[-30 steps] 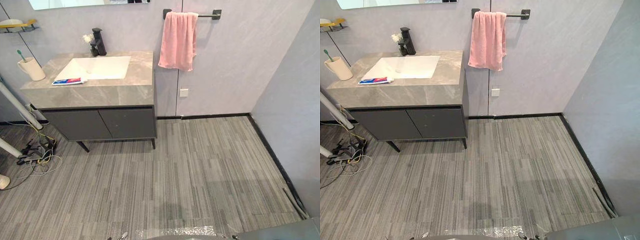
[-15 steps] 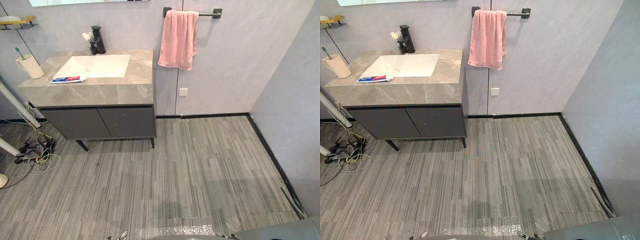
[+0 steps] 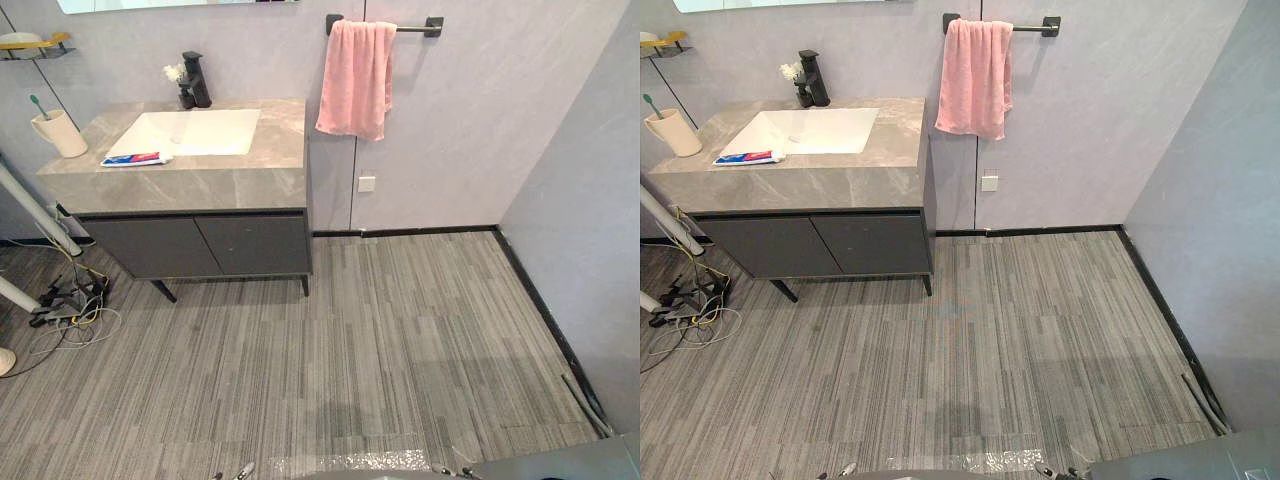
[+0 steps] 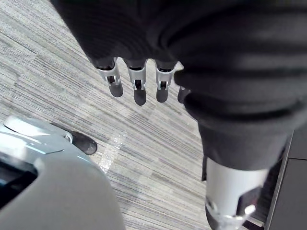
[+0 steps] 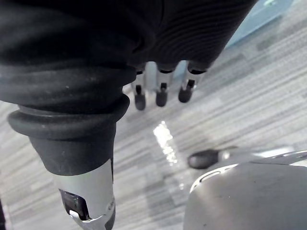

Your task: Organize washtable

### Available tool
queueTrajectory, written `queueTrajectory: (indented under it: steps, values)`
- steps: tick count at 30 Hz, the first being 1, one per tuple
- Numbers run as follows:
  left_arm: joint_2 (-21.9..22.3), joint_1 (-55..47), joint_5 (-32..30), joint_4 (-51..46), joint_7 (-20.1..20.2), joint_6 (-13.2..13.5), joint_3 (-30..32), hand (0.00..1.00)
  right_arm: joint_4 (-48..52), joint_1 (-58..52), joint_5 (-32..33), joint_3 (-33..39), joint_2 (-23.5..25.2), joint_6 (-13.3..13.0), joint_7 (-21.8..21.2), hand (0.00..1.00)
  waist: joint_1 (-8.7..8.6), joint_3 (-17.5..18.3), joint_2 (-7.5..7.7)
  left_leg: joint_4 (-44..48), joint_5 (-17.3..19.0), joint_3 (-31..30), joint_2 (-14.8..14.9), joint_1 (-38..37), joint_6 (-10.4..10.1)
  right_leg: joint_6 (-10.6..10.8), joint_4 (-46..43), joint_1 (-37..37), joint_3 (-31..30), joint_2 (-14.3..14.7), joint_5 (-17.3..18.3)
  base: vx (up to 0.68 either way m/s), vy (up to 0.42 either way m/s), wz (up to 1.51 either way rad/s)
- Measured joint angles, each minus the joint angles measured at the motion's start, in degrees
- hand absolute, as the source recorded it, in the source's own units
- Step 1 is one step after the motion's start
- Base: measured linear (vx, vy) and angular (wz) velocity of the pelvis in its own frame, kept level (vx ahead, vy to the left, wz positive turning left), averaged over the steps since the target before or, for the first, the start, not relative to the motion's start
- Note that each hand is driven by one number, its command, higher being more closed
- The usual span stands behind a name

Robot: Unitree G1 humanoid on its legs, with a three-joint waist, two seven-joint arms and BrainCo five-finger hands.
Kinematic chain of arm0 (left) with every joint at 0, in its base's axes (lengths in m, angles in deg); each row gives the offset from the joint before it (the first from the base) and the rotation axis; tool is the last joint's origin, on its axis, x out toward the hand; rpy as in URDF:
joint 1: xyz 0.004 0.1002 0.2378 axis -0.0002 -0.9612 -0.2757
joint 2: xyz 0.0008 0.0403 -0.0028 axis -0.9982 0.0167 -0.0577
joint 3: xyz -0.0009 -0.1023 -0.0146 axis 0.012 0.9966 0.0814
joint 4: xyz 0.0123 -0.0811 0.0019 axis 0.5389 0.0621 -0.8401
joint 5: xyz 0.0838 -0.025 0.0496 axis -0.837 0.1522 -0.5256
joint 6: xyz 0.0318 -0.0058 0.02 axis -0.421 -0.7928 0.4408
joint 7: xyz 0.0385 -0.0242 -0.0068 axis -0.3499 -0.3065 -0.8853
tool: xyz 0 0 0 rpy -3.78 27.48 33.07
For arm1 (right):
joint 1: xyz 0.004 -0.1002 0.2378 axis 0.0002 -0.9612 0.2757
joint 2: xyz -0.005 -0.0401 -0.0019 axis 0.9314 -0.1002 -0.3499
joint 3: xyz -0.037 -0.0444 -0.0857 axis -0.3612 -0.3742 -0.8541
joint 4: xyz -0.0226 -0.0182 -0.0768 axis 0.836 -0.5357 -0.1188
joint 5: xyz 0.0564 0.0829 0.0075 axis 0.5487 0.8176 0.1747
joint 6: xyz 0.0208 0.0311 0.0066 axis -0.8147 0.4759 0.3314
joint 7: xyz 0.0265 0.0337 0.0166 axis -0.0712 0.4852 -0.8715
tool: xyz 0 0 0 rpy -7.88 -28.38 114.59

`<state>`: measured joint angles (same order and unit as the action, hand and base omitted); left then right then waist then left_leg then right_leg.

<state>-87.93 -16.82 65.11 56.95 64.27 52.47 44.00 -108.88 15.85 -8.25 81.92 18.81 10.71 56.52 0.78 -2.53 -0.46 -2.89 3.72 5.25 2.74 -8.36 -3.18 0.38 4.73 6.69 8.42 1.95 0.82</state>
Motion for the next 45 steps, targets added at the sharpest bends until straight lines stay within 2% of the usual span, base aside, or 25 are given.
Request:
queueTrajectory:
  steps: [6, 8, 10, 13, 15, 16, 18, 19, 20, 21, 22, 23, 24, 26, 27, 28, 32, 34, 36, 37, 39, 40, 41, 43, 45]
  values:
    - [-0.1, 1.5, 2.5, 0.3, -0.1, -0.3, 1.5, 0.0, 2.1, -0.5, 3.8, -0.7, 0.5, -0.8, 0.1, 0.0, 0.12, -2.7, -0.79, 23.6, 10.6, 2.5, 5.8, 8.5, -2.5, -4.1, -9.0, -2.8, 1.2, 2.4, 6.7, -0.03, -0.063, -0.24]
    - [-1.0, 2.1, 2.6, -0.4, -0.1, -0.3, 1.7, 0.0, 2.0, -0.7, 3.9, -1.5, 0.4, -1.0, 0.1, 0.0, 0.06, -3.3, -0.11, 39.5, 8.3, 3.1, 8.0, 15.7, -3.1, -5.1, -9.8, -2.2, 0.8, 2.6, 7.3, 0.06, -0.109, -0.2]
    - [-0.3, 2.1, 3.1, -1.4, -0.2, -0.3, 1.8, 0.0, 2.0, -0.5, 3.9, -1.8, 0.2, -0.9, 0.2, 0.0, 0.28, -4.7, -0.4, 54.4, 3.7, 5.2, 10.5, 22.6, -0.5, -6.2, -9.8, 0.3, -0.8, 2.8, 8.4, 0.11, -0.053, -0.24]
    - [0.2, 2.1, 3.7, -2.0, -0.3, -0.3, 1.3, 0.0, 2.0, 0.4, 3.9, -1.8, -0.6, -0.8, 0.4, 0.0, 0.41, -5.0, -0.68, 51.0, 5.1, 5.1, 8.3, 27.1, -0.1, -6.2, -9.5, 1.2, -2.7, 2.1, 9.3, 0.17, 0.007, -0.26]
    - [0.6, 2.4, 4.3, -2.8, -0.3, -0.2, 0.9, 0.0, 2.0, 1.9, 4.0, -1.9, -1.0, -0.8, 0.5, 0.0, 1.27, -5.8, -1.34, 37.6, 4.8, 3.9, 4.7, 29.3, -0.4, -5.5, -9.4, 1.1, -4.6, 1.2, 10.4, 0.27, 0.065, -0.46]
    - [1.0, 2.5, 4.9, -3.1, -0.3, -0.1, 0.7, 0.0, 2.0, 2.3, 4.2, -1.9, -1.4, -0.8, 0.5, 0.0, 2.14, -5.9, -1.6, 27.8, 3.5, 2.4, 2.8, 29.5, -2.1, -4.8, -9.1, 0.8, -5.7, 0.9, 11.3, 0.35, 0.099, -0.52]
    - [1.4, 2.6, 5.5, -3.7, -0.2, 0.2, 0.4, 0.0, 2.1, 2.5, 4.6, -1.9, -1.2, -0.8, 0.5, 0.0, 3.38, -5.7, -1.99, 20.4, 2.4, -0.2, 2.0, 29.3, -3.6, -4.2, -10.7, 0.9, -7.4, 1.2, 14.2, 0.44, 0.155, -0.59]
    - [1.0, 2.4, 5.8, -3.7, -0.1, 0.3, 0.5, 0.0, 2.2, 2.6, 4.6, -1.8, -0.3, -0.9, 0.4, 0.0, 3.55, -5.4, -1.04, 22.9, 1.1, -1.5, 1.0, 30.0, -0.8, -3.7, -15.0, 0.1, -8.4, 0.6, 18.3, 0.4, 0.144, -0.58]
    - [0.5, 2.1, 6.3, -3.9, -0.1, 0.4, 0.6, 0.0, 2.2, 2.5, 4.6, -1.7, 0.2, -0.9, 0.3, 0.0, 3.6, -4.6, -0.29, 24.3, 0.4, -1.4, 0.1, 30.1, 0.6, -2.7, -17.9, -0.5, -8.8, -0.3, 20.6, 0.46, 0.137, -0.49]
    - [-0.2, 1.7, 6.4, -3.9, -0.1, 0.6, 0.6, 0.0, 2.1, 1.7, 4.6, -1.7, 1.3, -0.9, 0.1, 0.0, 3.68, -3.8, 1.97, 25.7, 0.6, 0.0, -1.2, 29.7, 1.6, -0.3, -23.8, -2.1, -8.9, -2.2, 23.3, 0.49, 0.085, -0.49]
    - [-1.2, 2.3, 6.4, -3.6, -0.1, 0.6, 0.6, 0.0, 2.2, 2.3, 4.6, -1.8, 2.2, -1.0, -0.1, 0.0, 3.52, -3.4, 3.77, 27.7, 3.5, 1.6, -2.0, 29.2, 3.2, 5.1, -38.8, -8.3, -8.2, -4.3, 24.0, 0.72, 0.133, -0.46]
    - [-1.8, 2.9, 6.1, -3.5, 0.0, 0.7, 0.3, 0.0, 2.2, 3.1, 4.6, -1.6, 2.8, -1.0, -0.1, 0.0, 2.93, -3.9, 4.19, 29.3, 5.4, 2.7, -2.1, 27.2, 4.9, 12.1, -52.8, -13.5, -7.4, -6.1, 18.8, 0.6, 0.101, -0.32]
    - [-1.9, 3.3, 6.0, -3.5, -0.1, 0.6, -0.3, 0.0, 2.5, 3.3, 5.0, -1.3, 3.0, -1.0, -0.1, 0.0, 2.87, -4.3, 4.04, 30.0, 6.5, 2.8, -2.2, 25.6, 5.5, 13.0, -58.4, -15.5, -6.8, -7.1, 17.2, 0.69, 0.14, -0.19]
    - [-1.7, 4.5, 5.2, -3.9, 0.0, 0.6, -1.8, 0.0, 3.9, 3.6, 5.1, -1.6, 2.8, -0.9, -0.1, 0.0, 3.03, -5.3, 2.82, 29.8, 8.8, 2.7, -1.9, 18.8, 6.8, 9.6, -67.5, -17.5, -3.9, -9.6, 16.7, 0.56, 0.107, -0.2]
    - [-0.5, 5.0, 5.0, -5.2, 0.0, 0.7, -1.8, 0.0, 6.7, 3.4, 5.1, -2.0, 2.6, -1.0, -0.1, 0.0, 3.21, -6.0, 1.27, 27.5, 9.1, 2.7, -1.4, 13.8, 6.9, 6.1, -67.8, -18.5, -0.8, -10.8, 17.1, 0.48, 0.054, -0.27]
    - [0.6, 5.4, 4.8, -6.7, 0.0, 0.9, -1.9, 0.0, 9.7, 3.5, 5.2, -3.6, 2.8, -1.3, 0.0, 0.0, 3.13, -5.9, 0.6, 24.7, 9.1, 2.6, -0.6, 10.0, 6.8, 4.9, -64.9, -20.5, 2.3, -11.6, 17.9, 0.46, 0.029, -0.25]
    - [1.8, 9.0, 4.2, -8.3, 0.0, 1.1, -5.3, 0.0, 16.8, 4.2, 6.7, -6.6, 3.2, -2.3, 0.3, 0.0, 2.93, -6.2, -0.18, 20.6, 11.9, 0.8, 1.7, 4.5, 3.8, 4.4, -41.6, -26.0, 6.8, -13.2, 16.2, 0.4, -0.084, 0.15]
    - [1.8, 9.8, 4.2, -8.8, -0.1, 1.1, -7.6, 0.0, 19.5, 4.0, 7.5, -7.5, 3.2, -2.4, 1.6, 0.0, 1.97, -6.3, 0.46, 19.2, 14.0, -1.0, 3.1, 1.3, 0.6, 5.5, -27.5, -26.3, 1.3, -13.0, 8.8, 0.43, -0.244, 0.55]
    - [1.7, 9.1, 4.2, -9.0, -0.2, 1.1, -7.7, 0.0, 21.3, 4.0, 7.7, -9.1, 2.9, -2.6, 1.7, 0.0, 1.28, -6.1, 0.75, 18.0, 17.1, -2.3, 4.9, -1.3, -1.8, 5.8, -30.1, -26.6, -1.0, -11.8, 2.7, 0.5, -0.367, 0.41]
    - [1.9, 8.1, 4.2, -9.1, -0.2, 1.1, -7.7, 0.0, 22.5, 4.0, 7.7, -10.5, 2.4, -2.8, 1.7, 0.0, 1.62, -5.5, -0.12, 18.5, 17.5, -2.8, 6.5, -2.5, -2.3, 3.7, -34.8, -27.5, -0.8, -10.0, 5.9, 0.57, -0.414, 0.3]
    - [3.1, 7.8, 4.1, -9.4, -0.1, 1.1, -8.1, 0.0, 23.9, 4.7, 7.7, -11.3, 2.0, -2.9, 1.8, 0.0, 1.25, -5.3, -1.84, 32.2, 15.4, -4.3, 9.6, 3.8, -1.7, 2.3, -36.1, -26.4, 2.1, -8.9, 9.1, 0.47, -0.342, 0.36]
    - [3.8, 7.8, 4.0, -10.7, -0.1, 0.9, -8.2, 0.0, 25.5, 4.6, 7.8, -11.8, 2.2, -2.9, 2.5, 0.0, 1.11, -5.8, -2.78, 45.1, 10.2, -4.6, 12.3, 10.5, -1.9, 0.6, -35.1, -23.5, 4.4, -8.0, 10.4, 0.44, -0.367, 0.55]
    - [3.9, 7.3, 4.0, -12.1, -0.1, 0.9, -8.9, 0.0, 26.9, 4.4, 7.9, -12.6, 2.0, -2.9, 3.1, 0.0, 1.57, -6.5, -3.05, 56.4, 10.2, -3.3, 15.7, 15.6, -1.7, -0.4, -33.4, -19.4, 6.4, -6.7, 11.4, 0.44, -0.346, 0.55]
    - [3.0, 6.6, 3.6, -14.7, -0.2, 0.9, -11.1, 0.0, 30.0, 4.6, 8.3, -13.2, 2.4, -3.5, 3.9, 0.0, 1.83, -6.8, -2.41, 63.7, 10.5, 0.8, 17.0, 20.3, -1.1, -1.2, -28.4, -12.7, 8.7, -5.9, 11.9, 0.46, -0.269, 0.45]
    - [2.6, 6.4, 3.6, -17.2, -0.2, 0.9, -13.1, 0.0, 33.4, 4.6, 8.5, -13.2, 2.7, -5.1, 4.7, 0.0, 1.84, -6.9, -1.35, 60.6, 11.2, 5.2, 15.8, 23.8, -0.1, -0.9, -23.0, -7.5, 10.6, -6.2, 11.7, 0.42, -0.178, 0.55]
